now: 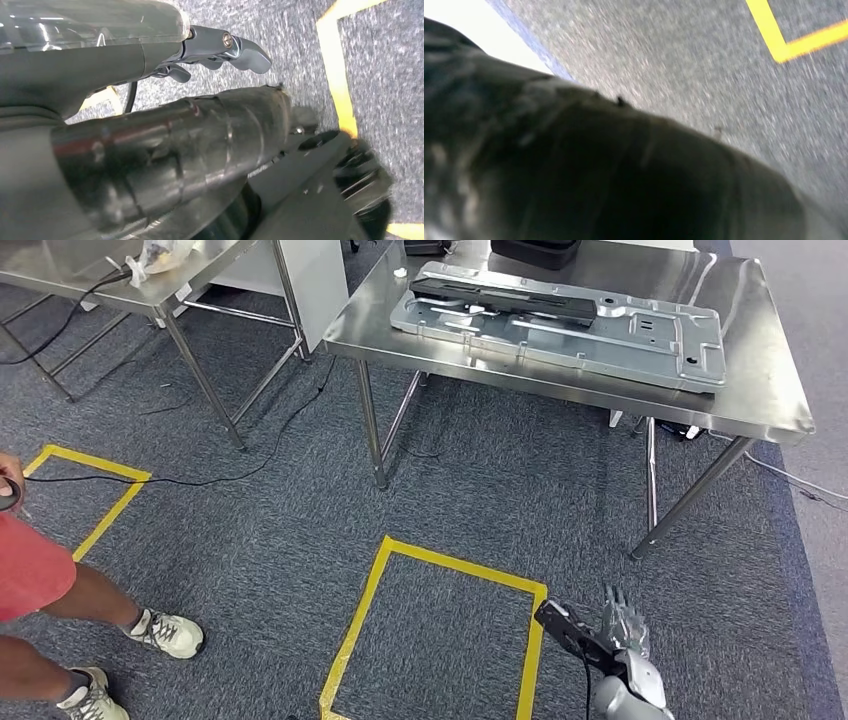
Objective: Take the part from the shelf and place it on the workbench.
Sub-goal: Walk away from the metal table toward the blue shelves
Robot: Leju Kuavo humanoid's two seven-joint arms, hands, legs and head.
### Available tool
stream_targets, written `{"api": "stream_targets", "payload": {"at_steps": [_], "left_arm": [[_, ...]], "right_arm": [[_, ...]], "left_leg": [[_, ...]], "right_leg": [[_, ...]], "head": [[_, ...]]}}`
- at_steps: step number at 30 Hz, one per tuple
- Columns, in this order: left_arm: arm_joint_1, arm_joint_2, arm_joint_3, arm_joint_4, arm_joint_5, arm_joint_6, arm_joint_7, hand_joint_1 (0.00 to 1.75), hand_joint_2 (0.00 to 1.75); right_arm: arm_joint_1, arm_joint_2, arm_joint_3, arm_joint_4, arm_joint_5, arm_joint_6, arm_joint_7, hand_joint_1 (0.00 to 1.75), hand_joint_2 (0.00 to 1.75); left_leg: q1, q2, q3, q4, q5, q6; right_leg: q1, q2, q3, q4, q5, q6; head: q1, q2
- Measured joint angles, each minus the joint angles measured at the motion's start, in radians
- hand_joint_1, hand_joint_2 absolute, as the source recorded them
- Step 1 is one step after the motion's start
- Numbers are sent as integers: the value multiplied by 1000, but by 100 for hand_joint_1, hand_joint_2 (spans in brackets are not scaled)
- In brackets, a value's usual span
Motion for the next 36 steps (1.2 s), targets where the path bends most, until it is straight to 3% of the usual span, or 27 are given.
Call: {"api": "stream_targets", "payload": {"at_steps": [1, 2, 6, 7, 10, 12, 15, 16, 17, 18, 20, 22, 25, 27, 30, 31, 32, 33, 36], "left_arm": [[1, 0, 0, 0, 0, 0, 0, 0, 0], [2, 0, 0, 0, 0, 0, 0, 0, 0], [1, 0, 0, 0, 1, 1, -1, 0, 0], [1, 0, 0, 0, 1, 1, -2, 0, 0], [3, -1, 0, 0, 1, 0, -3, 0, 0], [3, -2, 1, 0, 1, 0, -5, 0, 0], [4, -3, 1, 0, 1, 0, -6, 0, 0], [5, -3, 1, 0, 1, 0, -6, 0, 0], [5, -3, 1, 0, 1, 0, -6, 0, 0], [6, -3, 2, 0, 1, 0, -6, 0, 0], [6, -4, 2, 0, 1, 0, -6, 0, 0], [5, -6, 2, 0, 0, 0, -6, 0, 0], [4, -7, 2, 0, -1, 0, -6, 0, 0], [4, -7, 2, 0, -1, 0, -5, 0, 0], [6, -6, 2, 0, 1, 0, -5, 0, 0], [7, -6, 2, 0, 2, 0, -5, 0, 0], [8, -6, 2, 0, 2, 0, -5, 0, 0], [9, -6, 3, 0, 2, 0, -5, 0, 0], [8, -5, 3, 0, 4, 1, -5, 0, 0]], "right_arm": [[8, 5, -5, 8, -2, 0, -1, 0, 0], [16, 10, -10, 16, -6, 1, -2, 0, 0], [39, 28, -31, 46, -22, 6, -13, 0, 0], [42, 32, -35, 53, -25, 10, -15, 0, 0], [53, 41, -45, 77, -35, 28, -16, 0, 0], [64, 46, -52, 93, -40, 36, -14, 0, 0], [82, 52, -60, 121, -49, 48, -7, 0, 0], [89, 55, -64, 131, -54, 54, -4, 0, 0], [98, 59, -68, 140, -60, 62, -1, 0, 0], [106, 62, -73, 149, -67, 69, 1, 0, 0], [120, 68, -84, 166, -76, 84, 5, 0, 0], [131, 73, -94, 181, -83, 97, 14, 0, 0], [154, 82, -112, 206, -91, 118, 42, 0, 0], [171, 91, -122, 219, -92, 124, 56, 0, 0], [192, 101, -137, 235, -93, 126, 65, 0, 0], [199, 104, -142, 241, -94, 129, 68, 0, 0], [206, 107, -148, 247, -95, 132, 70, 0, 0], [213, 110, -153, 253, -96, 136, 72, 0, 0], [227, 120, -166, 265, -100, 145, 75, 0, 0]], "left_leg": [[1, 0, -8, 34, -13, -2], [2, 0, 4, 30, -7, -3], [1, 0, 154, -211, 77, 8], [-1, 0, 169, -241, 82, 12], [-2, 1, 166, -254, 92, 30], [1, 2, 163, -262, 106, 46], [0, 4, 150, -262, 117, 56], [-1, 4, 146, -261, 118, 56], [-2, 4, 143, -259, 119, 55], [-2, 4, 141, -256, 119, 55], [-5, 4, 141, -252, 119, 53], [-8, 4, 138, -249, 118, 45], [-7, 5, 136, -248, 119, 29], [-6, 3, 121, -214, 90, 18], [-1, 2, 42, -33, -11, 5], [2, 2, 19, 22, -30, 2], [4, 2, 11, 46, -32, -1], [5, 2, 25, 24, -11, -2], [7, 2, 130, -176, 77, 3]], "right_leg": [[0, 0, -7, 2, 3, 1], [0, 0, -14, 6, 6, 3], [4, 2, -31, 20, 13, 15], [5, 2, -33, 22, 16, 21], [4, 3, -37, 23, 21, 39], [1, 4, -55, 64, -15, 49], [-2, 6, -126, 243, -122, 59], [-2, 6, -140, 285, -137, 61], [-2, 6, -137, 293, -134, 60], [-2, 6, -113, 260, -113, 58], [1, 5, -31, 122, -58, 48], [6, 5, 18, 27, -34, 37], [9, 5, 21, 11, -29, 24], [3, 3, 23, 0, -21, 11], [0, 2, 17, -3, -15, 1], [0, 2, 15, -2, -15, 1], [0, 2, 13, 1, -15, 0], [0, 3, 11, 4, -15, 1], [1, 6, 8, 16, -19, 9]], "head": [[0, 0], [0, 0], [0, 0], [0, 0], [1, 0], [1, 0], [2, 0], [2, 0], [2, 0], [2, 0], [2, 0], [1, 0], [1, 0], [1, 0], [0, 0], [1, 0], [1, 0], [0, 0], [1, 0]]}}
